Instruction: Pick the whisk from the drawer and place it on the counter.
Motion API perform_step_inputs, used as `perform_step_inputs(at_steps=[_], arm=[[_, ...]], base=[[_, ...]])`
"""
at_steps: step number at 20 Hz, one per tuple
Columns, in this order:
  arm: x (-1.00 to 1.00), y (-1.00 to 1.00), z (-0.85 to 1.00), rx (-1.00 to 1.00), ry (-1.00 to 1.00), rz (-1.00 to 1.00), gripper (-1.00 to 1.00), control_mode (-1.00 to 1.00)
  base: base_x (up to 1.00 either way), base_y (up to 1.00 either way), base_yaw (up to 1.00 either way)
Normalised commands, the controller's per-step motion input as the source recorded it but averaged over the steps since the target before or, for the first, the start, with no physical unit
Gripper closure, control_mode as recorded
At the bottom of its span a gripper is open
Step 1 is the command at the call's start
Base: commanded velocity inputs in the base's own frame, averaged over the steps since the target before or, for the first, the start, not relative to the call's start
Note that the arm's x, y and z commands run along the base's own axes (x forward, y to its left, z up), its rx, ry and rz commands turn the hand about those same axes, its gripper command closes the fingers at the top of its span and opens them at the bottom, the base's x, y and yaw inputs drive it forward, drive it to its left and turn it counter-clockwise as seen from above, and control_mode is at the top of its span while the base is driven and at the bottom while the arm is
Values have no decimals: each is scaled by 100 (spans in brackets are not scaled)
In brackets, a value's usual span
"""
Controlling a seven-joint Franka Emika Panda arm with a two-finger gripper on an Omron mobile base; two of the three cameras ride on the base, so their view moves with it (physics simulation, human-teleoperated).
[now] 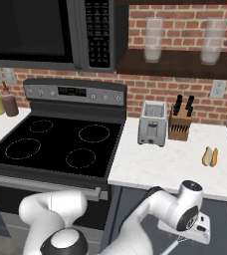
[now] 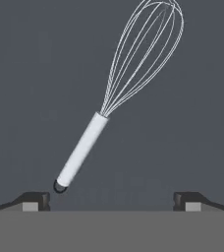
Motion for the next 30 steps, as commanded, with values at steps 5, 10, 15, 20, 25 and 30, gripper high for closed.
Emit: perform_step_inputs(at_steps=[5,10,15,20,25,30], arm=[[0,41,-4,0,8,-7,-100,-100],[-1,42,-17,0,3,-5,-100,-100],[1,19,-35,0,0,-2,-100,-100],[0,0,-47,0,0,0,-100,-100],[2,-3,-38,0,-1,0,-100,-100],[0,-12,-23,0,0,0,-100,-100]], base=[[0,0,0],[0,0,0],[0,0,0],[0,0,0],[0,0,0],[0,0,0]])
